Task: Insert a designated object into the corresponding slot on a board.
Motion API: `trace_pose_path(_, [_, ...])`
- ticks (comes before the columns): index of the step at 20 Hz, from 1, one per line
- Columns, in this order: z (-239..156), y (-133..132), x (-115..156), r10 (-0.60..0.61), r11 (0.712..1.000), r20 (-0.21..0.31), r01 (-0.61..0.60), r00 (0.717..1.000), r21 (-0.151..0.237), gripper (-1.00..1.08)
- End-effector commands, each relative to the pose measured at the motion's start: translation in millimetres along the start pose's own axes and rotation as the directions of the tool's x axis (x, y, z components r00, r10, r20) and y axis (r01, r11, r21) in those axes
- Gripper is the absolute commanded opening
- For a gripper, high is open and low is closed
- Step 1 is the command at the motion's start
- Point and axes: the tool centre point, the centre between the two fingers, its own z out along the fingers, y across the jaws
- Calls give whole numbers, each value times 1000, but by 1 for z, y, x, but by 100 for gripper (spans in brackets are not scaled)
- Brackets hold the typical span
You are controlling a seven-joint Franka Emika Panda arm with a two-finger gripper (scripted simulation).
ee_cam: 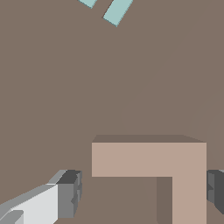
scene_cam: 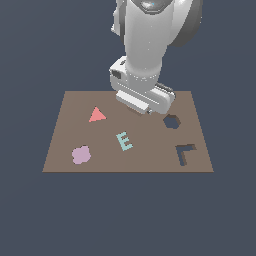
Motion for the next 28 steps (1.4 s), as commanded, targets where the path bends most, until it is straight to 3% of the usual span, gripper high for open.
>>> trace_pose_path(1, [1,0,0,0,1000,-1,0,1000,1,-100])
trace_pose_path(19, [-2,-1,1,6,1000,-1,-6,1000,0,-100])
trace_pose_path(28, [-3,-18,-3,75,997,-1,-75,997,0,-100])
